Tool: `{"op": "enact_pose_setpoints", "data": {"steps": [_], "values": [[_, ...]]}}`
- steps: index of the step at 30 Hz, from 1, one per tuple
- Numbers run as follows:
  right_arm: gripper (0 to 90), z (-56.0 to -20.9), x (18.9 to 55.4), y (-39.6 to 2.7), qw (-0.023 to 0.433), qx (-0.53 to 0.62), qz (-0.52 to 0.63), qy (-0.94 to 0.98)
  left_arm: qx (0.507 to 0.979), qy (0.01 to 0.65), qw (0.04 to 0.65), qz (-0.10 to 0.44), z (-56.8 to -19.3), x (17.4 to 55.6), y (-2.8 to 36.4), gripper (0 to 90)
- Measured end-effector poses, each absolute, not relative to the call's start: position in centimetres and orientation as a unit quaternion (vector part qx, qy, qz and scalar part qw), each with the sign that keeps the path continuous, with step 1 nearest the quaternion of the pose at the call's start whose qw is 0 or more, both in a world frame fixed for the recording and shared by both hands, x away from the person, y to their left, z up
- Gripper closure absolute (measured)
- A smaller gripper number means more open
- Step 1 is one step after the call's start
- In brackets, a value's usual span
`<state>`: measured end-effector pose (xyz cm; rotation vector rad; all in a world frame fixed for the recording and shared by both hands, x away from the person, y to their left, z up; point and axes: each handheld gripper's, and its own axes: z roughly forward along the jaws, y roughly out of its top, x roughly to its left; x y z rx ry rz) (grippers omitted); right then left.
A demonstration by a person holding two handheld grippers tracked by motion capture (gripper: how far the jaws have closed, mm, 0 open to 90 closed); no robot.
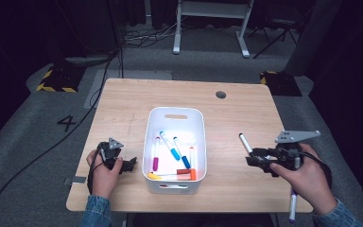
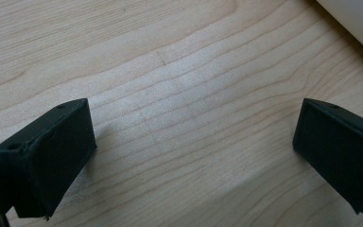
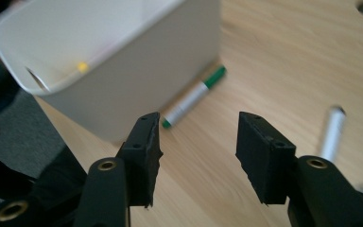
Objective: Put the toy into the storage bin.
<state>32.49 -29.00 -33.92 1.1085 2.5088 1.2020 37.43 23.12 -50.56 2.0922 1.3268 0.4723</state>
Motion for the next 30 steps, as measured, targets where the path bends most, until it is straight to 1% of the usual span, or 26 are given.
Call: {"op": "enact_pose_setpoints", "data": {"steps": [4, 6, 9, 14, 18, 21, 25, 30], "values": [[51.5, -35.3, 31.5, -33.0, 0.081, 0.417, 0.368, 0.827, 0.790, 0.501, 0.305, 0.178, -50.6, 37.4, 23.1, 0.1], [51.9, -36.0, 30.9, -35.5, 0.091, 0.445, 0.347, 0.820, 0.790, 0.501, 0.305, 0.179, -50.6, 37.4, 23.1, 0.1], [52.4, -37.2, 30.0, -38.0, 0.105, 0.477, 0.318, 0.812, 0.790, 0.501, 0.304, 0.178, -50.6, 37.4, 23.1, 0.1], [51.6, -41.4, 28.4, -41.9, 0.093, 0.538, 0.246, 0.801, 0.789, 0.503, 0.305, 0.179, -50.6, 37.3, 23.1, 0.1], [52.2, -43.8, 27.7, -43.2, 0.078, 0.555, 0.236, 0.794, 0.789, 0.503, 0.305, 0.176, -50.6, 37.3, 23.1, 0.1], [53.3, -45.0, 27.5, -43.3, 0.072, 0.560, 0.229, 0.793, 0.789, 0.503, 0.304, 0.176, -50.6, 37.3, 23.1, 0.1], [57.7, -46.0, 27.4, -43.3, 0.069, 0.563, 0.213, 0.795, 0.789, 0.503, 0.305, 0.176, -50.6, 37.3, 23.1, 0.1], [65.8, -46.6, 27.2, -43.2, 0.068, 0.567, 0.197, 0.797, 0.789, 0.503, 0.304, 0.176, -50.6, 37.3, 23.1, 0.1]]}}
